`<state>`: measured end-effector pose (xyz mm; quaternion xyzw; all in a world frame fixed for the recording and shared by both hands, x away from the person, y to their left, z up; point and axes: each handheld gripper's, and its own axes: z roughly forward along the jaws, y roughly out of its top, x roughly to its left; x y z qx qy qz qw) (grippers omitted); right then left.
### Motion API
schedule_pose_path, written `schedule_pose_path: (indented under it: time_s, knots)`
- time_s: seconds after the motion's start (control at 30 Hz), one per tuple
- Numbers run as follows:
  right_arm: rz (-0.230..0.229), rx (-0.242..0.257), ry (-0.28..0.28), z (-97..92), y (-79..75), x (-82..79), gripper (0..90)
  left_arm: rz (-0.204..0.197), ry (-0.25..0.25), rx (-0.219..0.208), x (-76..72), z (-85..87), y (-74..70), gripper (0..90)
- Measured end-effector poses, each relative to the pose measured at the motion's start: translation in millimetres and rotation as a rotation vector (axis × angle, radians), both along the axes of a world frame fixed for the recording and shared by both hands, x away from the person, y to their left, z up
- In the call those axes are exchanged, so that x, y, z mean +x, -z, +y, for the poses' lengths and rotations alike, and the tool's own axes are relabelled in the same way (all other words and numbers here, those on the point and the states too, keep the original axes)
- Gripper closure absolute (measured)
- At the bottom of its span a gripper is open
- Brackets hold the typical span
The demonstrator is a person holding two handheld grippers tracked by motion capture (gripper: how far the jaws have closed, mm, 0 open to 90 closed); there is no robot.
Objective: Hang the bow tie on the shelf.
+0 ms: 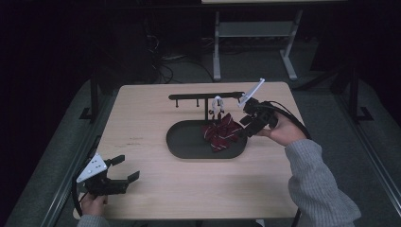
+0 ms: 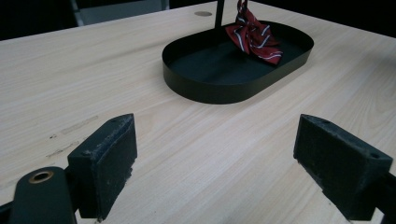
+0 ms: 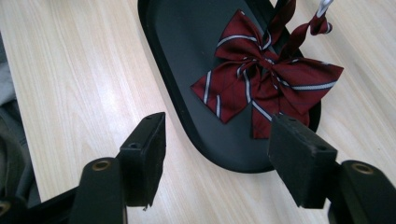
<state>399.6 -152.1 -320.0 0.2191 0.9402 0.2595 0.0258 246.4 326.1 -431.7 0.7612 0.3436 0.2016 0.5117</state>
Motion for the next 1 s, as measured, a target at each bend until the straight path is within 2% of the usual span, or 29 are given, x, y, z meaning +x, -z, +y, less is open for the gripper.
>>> schedule_pose_path:
  time_s: [0.6, 1.0]
  knots:
    - [0.006, -0.004, 0.021, -20.1, 20.1, -26.1, 32.8, 0.006, -0.003, 0.007, -0.3, -0.3, 0.2, 13.1]
    - [0.01, 0.012, 0.041, -36.0, 41.3, -48.1, 32.9, 0.012, -0.011, 0.003, -0.2, -0.7, 1.1, 13.1]
